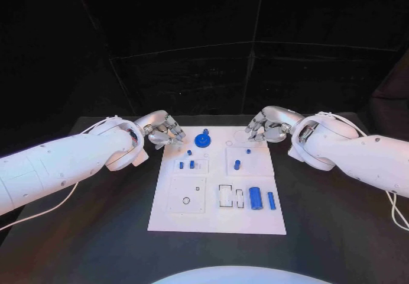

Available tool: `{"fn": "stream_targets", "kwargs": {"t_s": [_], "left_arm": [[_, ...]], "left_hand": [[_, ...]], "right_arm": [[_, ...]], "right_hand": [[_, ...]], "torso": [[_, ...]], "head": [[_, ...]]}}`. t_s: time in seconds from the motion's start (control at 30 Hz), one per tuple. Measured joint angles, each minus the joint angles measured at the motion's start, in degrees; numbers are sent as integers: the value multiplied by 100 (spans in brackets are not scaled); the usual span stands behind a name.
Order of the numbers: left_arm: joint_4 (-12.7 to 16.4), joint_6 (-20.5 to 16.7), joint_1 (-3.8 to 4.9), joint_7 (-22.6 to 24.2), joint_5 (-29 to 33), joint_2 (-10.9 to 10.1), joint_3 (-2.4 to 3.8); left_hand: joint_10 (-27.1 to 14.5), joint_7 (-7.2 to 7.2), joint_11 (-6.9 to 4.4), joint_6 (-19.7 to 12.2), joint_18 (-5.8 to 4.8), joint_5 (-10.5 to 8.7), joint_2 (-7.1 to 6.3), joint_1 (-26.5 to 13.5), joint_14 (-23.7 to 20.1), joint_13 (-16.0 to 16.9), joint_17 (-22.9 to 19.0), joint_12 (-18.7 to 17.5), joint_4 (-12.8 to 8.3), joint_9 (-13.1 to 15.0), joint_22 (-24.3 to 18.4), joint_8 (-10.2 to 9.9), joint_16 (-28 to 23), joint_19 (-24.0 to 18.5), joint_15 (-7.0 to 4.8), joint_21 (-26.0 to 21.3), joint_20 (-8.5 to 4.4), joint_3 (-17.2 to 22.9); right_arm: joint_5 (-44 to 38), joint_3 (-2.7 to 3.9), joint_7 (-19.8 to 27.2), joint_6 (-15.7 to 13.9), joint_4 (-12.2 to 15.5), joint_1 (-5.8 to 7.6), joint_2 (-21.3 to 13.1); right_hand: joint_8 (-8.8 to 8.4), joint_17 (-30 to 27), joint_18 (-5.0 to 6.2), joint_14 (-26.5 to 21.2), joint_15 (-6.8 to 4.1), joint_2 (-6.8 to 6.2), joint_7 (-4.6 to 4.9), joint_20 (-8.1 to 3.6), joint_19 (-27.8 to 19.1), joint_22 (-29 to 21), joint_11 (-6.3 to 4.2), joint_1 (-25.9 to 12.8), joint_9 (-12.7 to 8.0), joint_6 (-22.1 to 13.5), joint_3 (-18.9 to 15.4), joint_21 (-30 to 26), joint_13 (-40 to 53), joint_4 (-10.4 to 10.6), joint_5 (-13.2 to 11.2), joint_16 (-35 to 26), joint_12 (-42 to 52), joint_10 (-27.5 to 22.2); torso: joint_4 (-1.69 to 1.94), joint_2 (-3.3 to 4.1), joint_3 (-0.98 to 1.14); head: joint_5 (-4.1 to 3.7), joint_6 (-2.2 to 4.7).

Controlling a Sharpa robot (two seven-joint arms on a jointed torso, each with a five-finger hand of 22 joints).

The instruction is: Assemble the parts on the task board

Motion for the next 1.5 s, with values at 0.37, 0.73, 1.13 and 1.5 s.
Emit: {"fn": "stream_targets", "kwargs": {"t_s": [0.37, 0.73, 1.13, 1.5], "left_arm": [[246, -237, -5, 1337, 3296, -201, -13], [321, -314, -8, 1804, 4177, -222, -16], [326, -325, -11, 1919, 4367, -206, -18], [321, -326, -13, 1928, 4408, -198, -19]], "left_hand": [[0, 0, 0, 0, 131, 0, 25, 25, -1093, -1, -2228, 87, -82, 0, -963, 0, -1350, -801, 39, -1210, 37, -16], [-1, 19, 0, 19, 129, 0, 25, 25, -1133, -1, -2273, 110, -82, -1, -981, 0, -1377, -810, 40, -1228, 27, -16], [-1, 19, 0, 19, 127, 0, 24, 26, -1133, -2, -2286, 133, -98, -1, -987, 0, -1377, -827, 40, -1253, 45, -32], [-33, 42, 33, -5, 125, 0, 24, 26, -1153, -2, -2317, 132, -114, -6, -1001, 0, -1376, -827, 60, -1275, 45, -48]], "right_arm": [[-1480, -3, -403, 161, 69, -277, 5], [-1917, -1, -538, 161, 37, -360, 149], [-1989, -1, -542, 244, -26, -392, 265], [-2010, 23, -564, 404, -73, -399, 316]], "right_hand": [[-163, -265, 0, 0, 44, -118, 9, 82, 82, 179, 82, -75, -5, 9, 214, 57, -460, -34, -32, -133, -280, -83], [-265, -305, -1, -1, 85, -140, 31, 102, 102, 179, 124, -97, -4, -13, 451, 56, -781, -79, -72, -133, -396, -84], [-303, -322, -1, -1, 85, -162, 64, 122, 122, 244, 132, -74, 4, 128, 1168, 108, -1143, -158, -531, -99, -434, 134], [-303, -318, -2, -1, 85, -192, 16, 78, 165, 334, 80, -104, 14, 335, 1723, 162, -1254, -243, -558, -48, -434, 370]], "torso": [[0, 4, -6], [12, 7, -10], [7, 9, -7], [5, 8, -7]], "head": [[-148, 51], [-113, 40], [-68, -1], [-68, -29]]}}
